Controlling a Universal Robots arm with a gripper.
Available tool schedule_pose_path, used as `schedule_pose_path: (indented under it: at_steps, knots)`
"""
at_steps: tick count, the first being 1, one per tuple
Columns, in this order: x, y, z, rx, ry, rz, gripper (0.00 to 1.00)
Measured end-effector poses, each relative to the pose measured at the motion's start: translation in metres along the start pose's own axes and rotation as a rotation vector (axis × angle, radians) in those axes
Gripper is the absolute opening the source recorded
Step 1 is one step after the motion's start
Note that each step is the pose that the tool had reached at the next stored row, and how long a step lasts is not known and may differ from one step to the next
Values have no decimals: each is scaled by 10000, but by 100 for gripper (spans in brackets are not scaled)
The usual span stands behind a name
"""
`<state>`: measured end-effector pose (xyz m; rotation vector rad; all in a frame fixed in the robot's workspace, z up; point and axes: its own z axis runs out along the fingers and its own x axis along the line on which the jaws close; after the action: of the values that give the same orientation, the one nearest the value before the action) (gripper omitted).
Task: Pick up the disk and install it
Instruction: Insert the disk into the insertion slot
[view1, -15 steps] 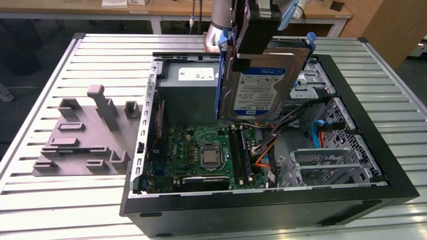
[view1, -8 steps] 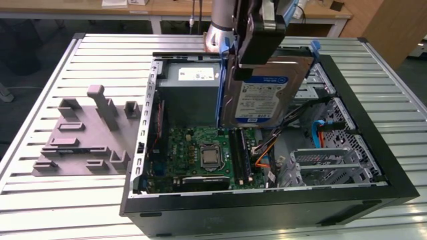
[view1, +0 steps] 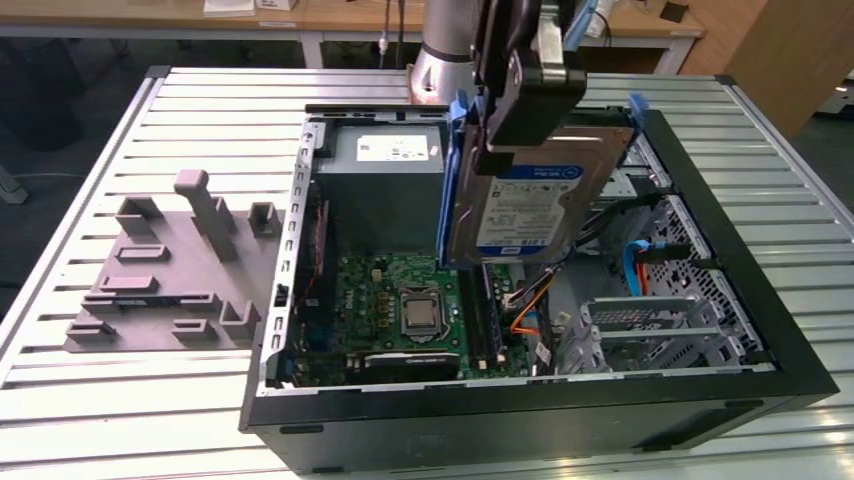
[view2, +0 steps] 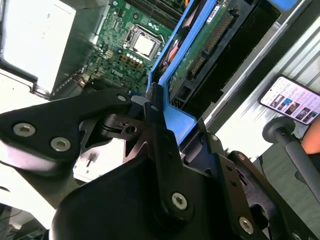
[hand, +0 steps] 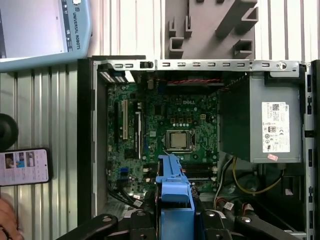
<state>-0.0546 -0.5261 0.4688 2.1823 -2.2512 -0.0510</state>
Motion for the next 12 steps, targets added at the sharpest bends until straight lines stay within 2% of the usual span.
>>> schedule_pose_path:
  at_steps: [6, 12]
  knots:
    - [161, -27, 23, 1, -1, 0, 36]
    - [228, -170, 29, 0, 0, 0, 36]
